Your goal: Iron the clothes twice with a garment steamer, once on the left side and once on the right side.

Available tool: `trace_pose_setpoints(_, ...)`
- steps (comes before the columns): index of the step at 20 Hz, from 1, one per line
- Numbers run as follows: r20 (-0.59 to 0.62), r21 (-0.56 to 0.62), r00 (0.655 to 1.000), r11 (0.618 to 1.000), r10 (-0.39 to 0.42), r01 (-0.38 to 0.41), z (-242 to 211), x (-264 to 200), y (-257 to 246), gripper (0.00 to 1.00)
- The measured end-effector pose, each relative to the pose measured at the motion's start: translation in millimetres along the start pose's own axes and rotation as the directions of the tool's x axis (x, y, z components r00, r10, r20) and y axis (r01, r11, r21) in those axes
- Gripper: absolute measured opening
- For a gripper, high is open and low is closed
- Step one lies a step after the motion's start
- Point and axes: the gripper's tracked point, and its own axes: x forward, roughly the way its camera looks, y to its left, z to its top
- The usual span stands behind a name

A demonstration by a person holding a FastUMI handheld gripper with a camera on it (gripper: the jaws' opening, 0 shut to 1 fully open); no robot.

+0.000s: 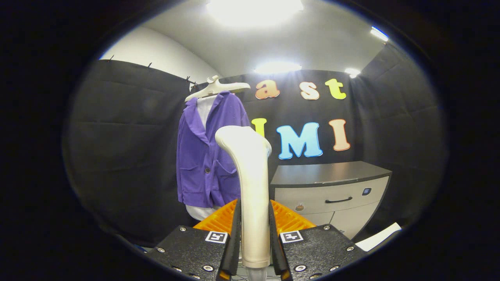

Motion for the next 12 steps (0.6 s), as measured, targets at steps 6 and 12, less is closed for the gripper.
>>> trace_pose_setpoints(6,0.005,0.053,0.994,0.993,-0.107,0.106,-1,-36,-82,0.35)
trace_pose_setpoints(12,0.021,0.06,0.977,0.975,-0.214,0.213,4,-61,-110,0.34)
